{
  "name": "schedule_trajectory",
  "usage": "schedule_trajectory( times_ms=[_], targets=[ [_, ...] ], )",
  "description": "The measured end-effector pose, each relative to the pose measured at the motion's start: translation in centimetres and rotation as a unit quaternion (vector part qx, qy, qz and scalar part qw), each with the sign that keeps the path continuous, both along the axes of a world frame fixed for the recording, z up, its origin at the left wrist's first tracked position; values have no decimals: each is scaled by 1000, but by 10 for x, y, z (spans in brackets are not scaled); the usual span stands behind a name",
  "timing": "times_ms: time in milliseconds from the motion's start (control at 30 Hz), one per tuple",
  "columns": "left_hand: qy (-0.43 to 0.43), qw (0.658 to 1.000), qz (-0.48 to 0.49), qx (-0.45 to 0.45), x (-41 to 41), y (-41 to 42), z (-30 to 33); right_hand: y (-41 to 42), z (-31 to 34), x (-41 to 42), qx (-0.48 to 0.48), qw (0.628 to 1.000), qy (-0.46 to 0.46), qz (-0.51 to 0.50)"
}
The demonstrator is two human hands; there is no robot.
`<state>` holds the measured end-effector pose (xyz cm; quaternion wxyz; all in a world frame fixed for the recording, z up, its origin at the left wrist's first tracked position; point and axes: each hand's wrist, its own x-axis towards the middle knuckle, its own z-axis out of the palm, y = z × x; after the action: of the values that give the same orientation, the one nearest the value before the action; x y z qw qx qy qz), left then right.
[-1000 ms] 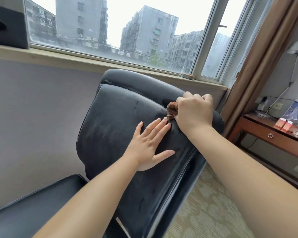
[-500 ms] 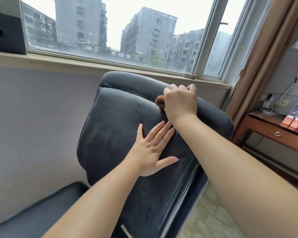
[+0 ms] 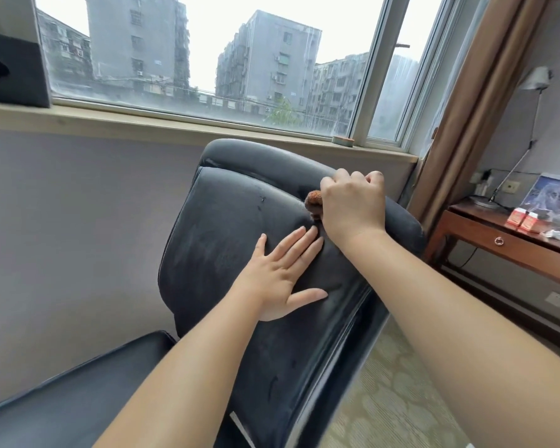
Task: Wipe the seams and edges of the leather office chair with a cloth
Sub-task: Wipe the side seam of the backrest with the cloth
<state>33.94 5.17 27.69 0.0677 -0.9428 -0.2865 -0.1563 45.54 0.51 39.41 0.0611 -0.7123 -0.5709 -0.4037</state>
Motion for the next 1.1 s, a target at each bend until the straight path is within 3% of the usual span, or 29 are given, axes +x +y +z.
schedule_trajectory(
  times_ms=[267,700,900,1100],
  targets=[
    [9,1000,23,-19,-8,-18,9,-46,-10,6,40,996,-32,-72],
    [-29,999,20,-23,-8,5,-2,-16,-12,9,55,997,-35,-31],
    [-96,984,104,-108,-4,24,-13,16,-11,11,75,996,-33,20],
    [-100,987,101,-71,-3,40,-21,51,-5,6,49,998,-34,26]
  ],
)
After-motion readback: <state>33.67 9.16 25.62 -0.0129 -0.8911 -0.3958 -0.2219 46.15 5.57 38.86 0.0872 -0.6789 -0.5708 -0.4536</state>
